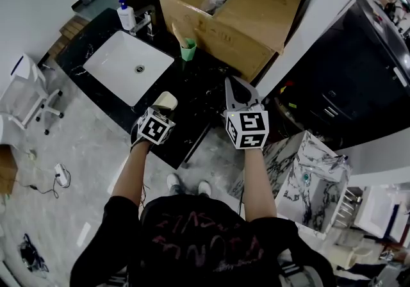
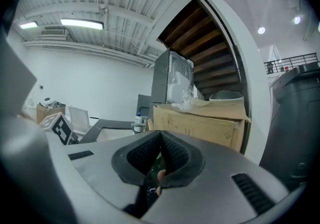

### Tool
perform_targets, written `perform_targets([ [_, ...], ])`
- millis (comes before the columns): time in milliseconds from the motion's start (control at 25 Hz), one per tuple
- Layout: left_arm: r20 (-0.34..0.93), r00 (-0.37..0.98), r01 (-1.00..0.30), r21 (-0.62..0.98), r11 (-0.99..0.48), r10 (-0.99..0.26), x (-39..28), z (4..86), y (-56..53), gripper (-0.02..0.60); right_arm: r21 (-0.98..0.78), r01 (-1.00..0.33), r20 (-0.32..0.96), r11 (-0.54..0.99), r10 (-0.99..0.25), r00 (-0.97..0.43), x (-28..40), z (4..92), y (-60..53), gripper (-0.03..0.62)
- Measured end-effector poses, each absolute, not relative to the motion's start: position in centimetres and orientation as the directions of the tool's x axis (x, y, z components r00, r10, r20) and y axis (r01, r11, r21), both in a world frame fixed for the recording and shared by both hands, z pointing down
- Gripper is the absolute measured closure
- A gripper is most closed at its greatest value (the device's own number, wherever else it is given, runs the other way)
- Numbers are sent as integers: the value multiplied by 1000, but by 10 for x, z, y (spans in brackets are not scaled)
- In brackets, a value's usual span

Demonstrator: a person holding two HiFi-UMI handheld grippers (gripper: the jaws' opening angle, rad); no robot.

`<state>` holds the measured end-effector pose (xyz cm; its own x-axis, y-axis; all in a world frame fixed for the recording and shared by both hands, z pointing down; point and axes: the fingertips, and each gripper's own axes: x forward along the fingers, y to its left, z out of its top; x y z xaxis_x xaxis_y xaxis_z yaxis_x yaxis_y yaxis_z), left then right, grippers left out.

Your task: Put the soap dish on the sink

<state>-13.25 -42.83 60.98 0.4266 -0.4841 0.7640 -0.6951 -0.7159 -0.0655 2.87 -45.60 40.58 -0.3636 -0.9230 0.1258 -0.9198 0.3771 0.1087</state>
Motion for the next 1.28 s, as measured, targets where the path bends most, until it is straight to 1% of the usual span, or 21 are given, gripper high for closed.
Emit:
perform_targets([
  [160,809,390,-668,-78,-740,-439,-131,625,-423,557,107,-921,138,374,-923,-359,31,411,-458,580],
  [480,822,387,-657,-71,-750,-417,-128,637,-421,557,103,-925,150,366,-925,-350,36,418,-461,580],
  [560,826,390,-657,-60,-751,-407,-127,639,-419,539,104,-925,154,366,-925,-348,37,419,-462,582],
  [640,823,399,-653,-54,-756,-403,-126,640,-418,496,101,-925,157,366,-924,-349,37,421,-462,581],
  [760,801,411,-670,-58,-740,-435,-127,632,-422,475,97,-925,159,367,-923,-349,38,423,-462,580],
  [880,751,450,-696,-44,-717,-482,-126,620,-429,472,92,-923,162,373,-921,-356,36,426,-463,581],
  [1000,718,457,-713,-57,-699,-525,-128,605,-435,472,91,-920,158,380,-918,-364,33,425,-464,580],
  [1160,675,442,-729,-112,-675,-590,-133,580,-442,491,96,-914,161,394,-912,-376,28,426,-466,580],
  [1280,622,448,-764,-106,-636,-642,-138,557,-449,511,77,-913,156,401,-909,-386,26,425,-466,580],
])
